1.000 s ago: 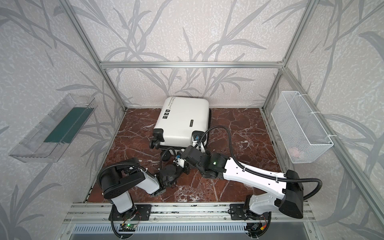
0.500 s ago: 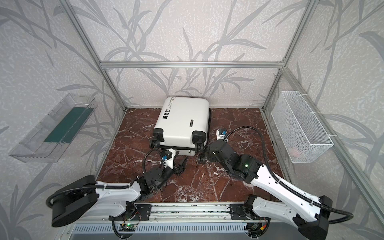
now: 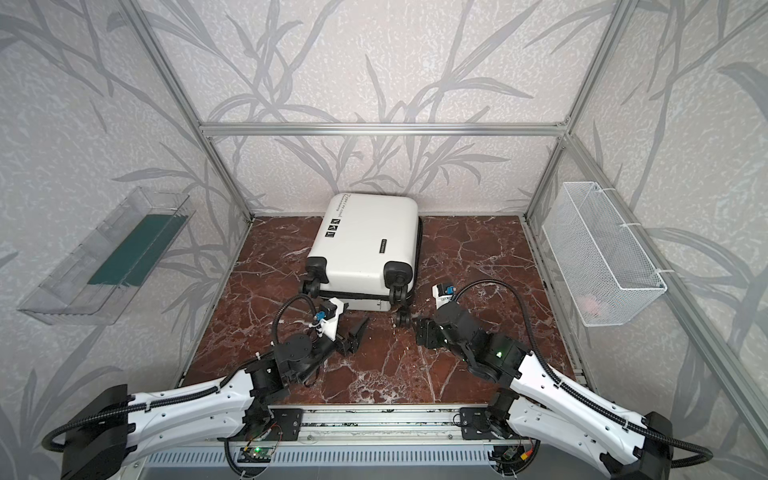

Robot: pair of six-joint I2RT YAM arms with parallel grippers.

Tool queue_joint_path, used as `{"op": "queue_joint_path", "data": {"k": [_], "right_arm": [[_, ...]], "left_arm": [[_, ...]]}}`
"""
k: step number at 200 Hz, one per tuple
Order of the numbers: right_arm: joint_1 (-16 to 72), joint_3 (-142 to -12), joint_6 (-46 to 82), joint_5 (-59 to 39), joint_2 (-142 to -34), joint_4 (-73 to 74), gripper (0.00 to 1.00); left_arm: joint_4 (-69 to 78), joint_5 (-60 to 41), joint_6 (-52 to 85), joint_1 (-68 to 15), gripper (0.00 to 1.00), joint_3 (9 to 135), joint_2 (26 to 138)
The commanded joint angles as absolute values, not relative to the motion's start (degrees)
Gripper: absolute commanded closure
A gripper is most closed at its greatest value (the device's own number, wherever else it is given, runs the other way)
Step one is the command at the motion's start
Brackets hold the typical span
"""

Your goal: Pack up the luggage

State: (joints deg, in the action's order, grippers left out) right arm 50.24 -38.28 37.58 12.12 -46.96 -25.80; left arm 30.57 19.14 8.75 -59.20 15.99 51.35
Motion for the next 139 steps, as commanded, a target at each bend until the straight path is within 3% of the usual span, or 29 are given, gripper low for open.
{"op": "queue_joint_path", "data": {"k": [1,71,139], "right_arm": [[50.0,-37.3,37.0,8.8,-48.0,-18.1,0.21],[51.7,-44.3,36.8,12.9,-58.5,-14.5,0.11],[52.7,-49.9,37.8,16.2,-65.5,-12.7,0.11]], "left_arm": [[26.6,19.4,7.7,-59.4,0.23,17.5,51.0],[37.9,20.7,8.8,-59.4,0.2,13.1,61.1],[46.0,22.5,9.0,-59.3,0.2,11.5,68.4]]}}
